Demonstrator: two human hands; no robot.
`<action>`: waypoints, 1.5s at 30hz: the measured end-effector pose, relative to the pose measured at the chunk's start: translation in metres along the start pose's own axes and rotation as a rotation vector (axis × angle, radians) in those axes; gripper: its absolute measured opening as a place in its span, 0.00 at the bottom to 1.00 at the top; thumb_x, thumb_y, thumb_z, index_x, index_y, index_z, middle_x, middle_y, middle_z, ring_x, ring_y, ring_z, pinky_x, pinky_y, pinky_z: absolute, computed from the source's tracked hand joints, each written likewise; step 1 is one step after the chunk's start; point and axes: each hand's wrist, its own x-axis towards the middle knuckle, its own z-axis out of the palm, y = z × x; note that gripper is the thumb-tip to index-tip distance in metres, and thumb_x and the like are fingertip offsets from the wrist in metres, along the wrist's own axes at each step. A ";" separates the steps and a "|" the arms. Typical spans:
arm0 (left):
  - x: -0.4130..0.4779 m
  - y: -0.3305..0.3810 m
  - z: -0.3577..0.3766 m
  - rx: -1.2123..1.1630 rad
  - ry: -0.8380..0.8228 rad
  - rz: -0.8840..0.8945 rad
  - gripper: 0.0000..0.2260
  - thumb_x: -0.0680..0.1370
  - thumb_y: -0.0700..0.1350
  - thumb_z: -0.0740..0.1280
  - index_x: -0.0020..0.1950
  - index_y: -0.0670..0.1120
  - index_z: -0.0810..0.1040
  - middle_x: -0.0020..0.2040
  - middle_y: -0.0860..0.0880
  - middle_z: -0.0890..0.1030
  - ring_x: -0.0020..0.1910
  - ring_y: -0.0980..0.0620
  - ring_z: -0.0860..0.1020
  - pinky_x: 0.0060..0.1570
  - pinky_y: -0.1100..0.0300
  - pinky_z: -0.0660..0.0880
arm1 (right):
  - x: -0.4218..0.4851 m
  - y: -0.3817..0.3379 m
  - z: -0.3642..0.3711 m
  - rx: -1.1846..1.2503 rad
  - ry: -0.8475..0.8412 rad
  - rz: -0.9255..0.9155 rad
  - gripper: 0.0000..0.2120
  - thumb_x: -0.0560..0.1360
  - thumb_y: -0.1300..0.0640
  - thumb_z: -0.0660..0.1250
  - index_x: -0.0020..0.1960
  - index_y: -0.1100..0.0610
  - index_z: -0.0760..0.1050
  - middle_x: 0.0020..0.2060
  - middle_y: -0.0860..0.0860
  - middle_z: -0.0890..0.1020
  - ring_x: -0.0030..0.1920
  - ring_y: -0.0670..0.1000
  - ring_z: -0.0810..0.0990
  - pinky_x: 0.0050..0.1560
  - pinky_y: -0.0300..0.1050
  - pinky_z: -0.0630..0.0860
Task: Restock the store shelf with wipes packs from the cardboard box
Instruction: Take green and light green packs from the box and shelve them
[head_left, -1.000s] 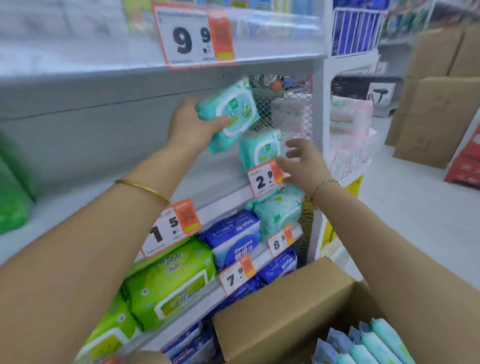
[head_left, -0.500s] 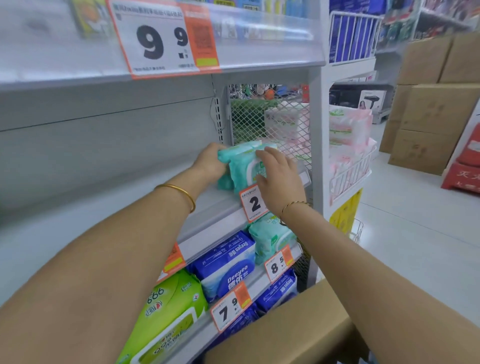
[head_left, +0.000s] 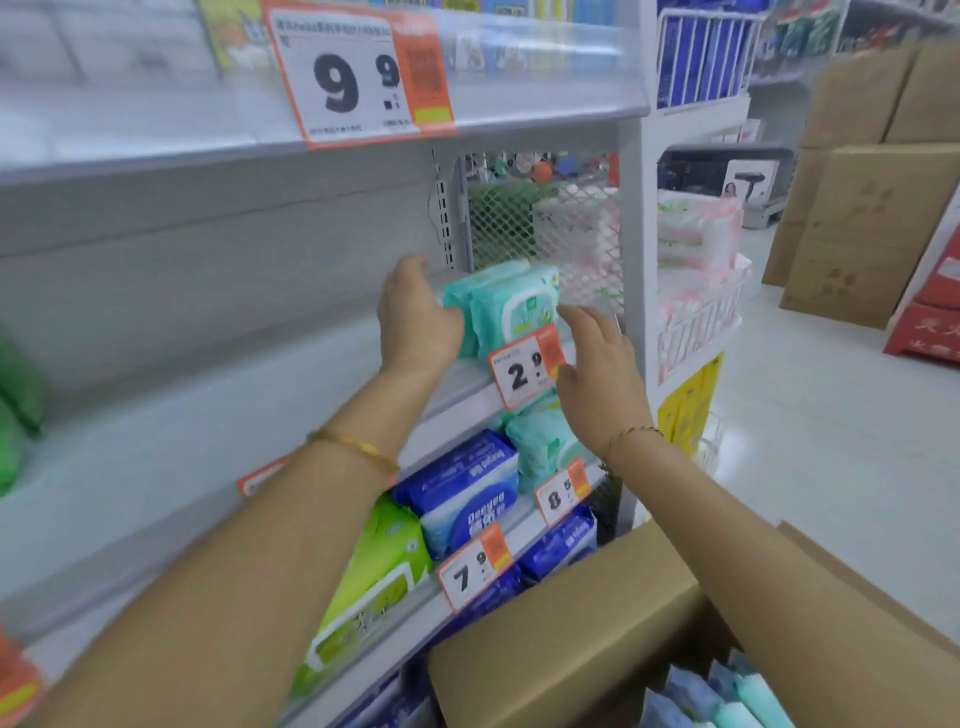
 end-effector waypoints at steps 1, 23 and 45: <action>-0.030 0.006 -0.002 -0.060 0.068 0.103 0.25 0.71 0.32 0.64 0.68 0.40 0.68 0.65 0.42 0.72 0.62 0.43 0.73 0.64 0.51 0.69 | -0.018 0.005 -0.002 0.043 0.031 0.009 0.27 0.74 0.69 0.59 0.72 0.57 0.63 0.70 0.54 0.65 0.69 0.57 0.65 0.69 0.48 0.63; -0.283 -0.130 0.053 0.815 -1.401 0.267 0.16 0.80 0.48 0.59 0.67 0.45 0.67 0.63 0.45 0.70 0.62 0.44 0.70 0.45 0.52 0.68 | -0.319 0.184 0.155 -0.483 -1.265 0.270 0.28 0.75 0.67 0.61 0.73 0.57 0.58 0.72 0.57 0.59 0.61 0.62 0.74 0.52 0.55 0.76; -0.278 -0.123 0.048 0.526 -1.357 -0.003 0.23 0.78 0.48 0.64 0.71 0.43 0.64 0.67 0.43 0.71 0.62 0.44 0.73 0.61 0.49 0.72 | -0.217 0.128 0.096 -0.437 -1.369 0.386 0.20 0.70 0.55 0.74 0.58 0.63 0.76 0.20 0.49 0.76 0.17 0.45 0.73 0.27 0.39 0.72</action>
